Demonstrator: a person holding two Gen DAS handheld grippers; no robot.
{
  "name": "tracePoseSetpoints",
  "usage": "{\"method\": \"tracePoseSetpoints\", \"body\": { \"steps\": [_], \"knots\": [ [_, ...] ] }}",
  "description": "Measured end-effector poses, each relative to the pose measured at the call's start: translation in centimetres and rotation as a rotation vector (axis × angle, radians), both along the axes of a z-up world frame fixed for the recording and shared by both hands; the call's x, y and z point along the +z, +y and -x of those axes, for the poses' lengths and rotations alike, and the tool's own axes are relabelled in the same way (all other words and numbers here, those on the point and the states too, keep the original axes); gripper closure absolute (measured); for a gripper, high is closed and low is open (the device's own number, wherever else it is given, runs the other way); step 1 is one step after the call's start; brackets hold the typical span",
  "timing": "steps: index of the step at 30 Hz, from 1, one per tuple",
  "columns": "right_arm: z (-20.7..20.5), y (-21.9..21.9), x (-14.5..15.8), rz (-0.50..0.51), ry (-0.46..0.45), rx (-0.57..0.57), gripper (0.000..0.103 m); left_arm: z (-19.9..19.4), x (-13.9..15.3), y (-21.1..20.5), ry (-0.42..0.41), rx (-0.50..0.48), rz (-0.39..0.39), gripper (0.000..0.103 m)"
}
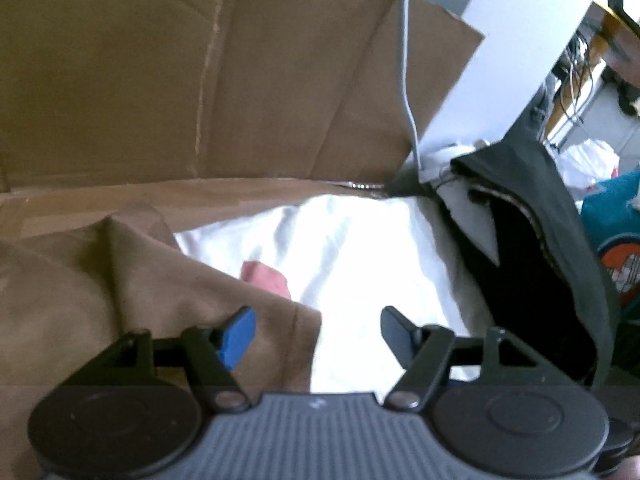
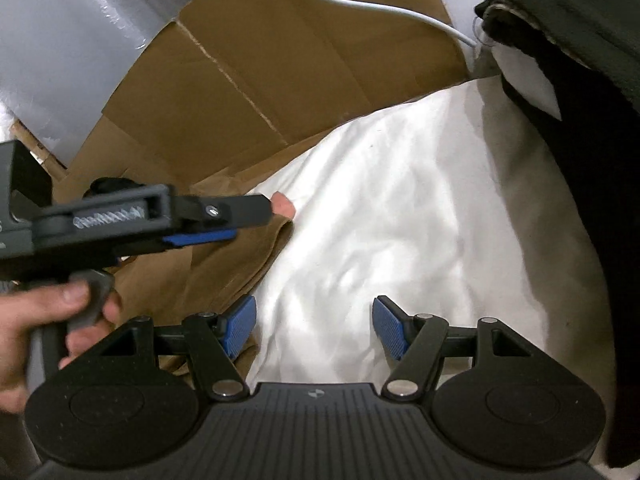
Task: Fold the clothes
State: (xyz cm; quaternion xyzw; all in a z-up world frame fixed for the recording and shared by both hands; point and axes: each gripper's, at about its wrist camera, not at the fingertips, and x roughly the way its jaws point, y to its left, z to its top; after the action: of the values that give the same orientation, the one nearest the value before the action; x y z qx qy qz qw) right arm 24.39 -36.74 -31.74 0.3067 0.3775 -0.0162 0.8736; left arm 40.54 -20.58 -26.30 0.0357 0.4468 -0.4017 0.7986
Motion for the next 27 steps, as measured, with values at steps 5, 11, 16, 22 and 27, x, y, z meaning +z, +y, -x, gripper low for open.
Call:
{"method": "tracePoseSetpoints", "body": {
  "steps": [5,11,16,22,27],
  "knots": [
    [-0.2,0.1,-0.1,-0.016,0.008,-0.011,0.034,-0.2,-1.6,-0.7,0.005,-0.005,-0.058,0.031],
    [0.0,0.1,0.0,-0.018,0.009,-0.014,0.034,0.7,-1.7,-2.0,-0.079,-0.048,-0.145,0.034],
    [0.0,0.4,0.2,-0.009,0.010,-0.010,0.034,0.6,-1.6,-1.9,-0.086,-0.020,-0.151,0.041],
    [0.1,0.8,0.6,0.006,0.007,0.010,0.034,-0.5,-1.5,-1.9,-0.034,0.064,-0.135,0.054],
    [-0.1,0.8,0.7,0.007,0.007,0.013,0.034,-1.1,-1.2,-1.1,-0.011,0.109,-0.146,0.076]
  ]
}}
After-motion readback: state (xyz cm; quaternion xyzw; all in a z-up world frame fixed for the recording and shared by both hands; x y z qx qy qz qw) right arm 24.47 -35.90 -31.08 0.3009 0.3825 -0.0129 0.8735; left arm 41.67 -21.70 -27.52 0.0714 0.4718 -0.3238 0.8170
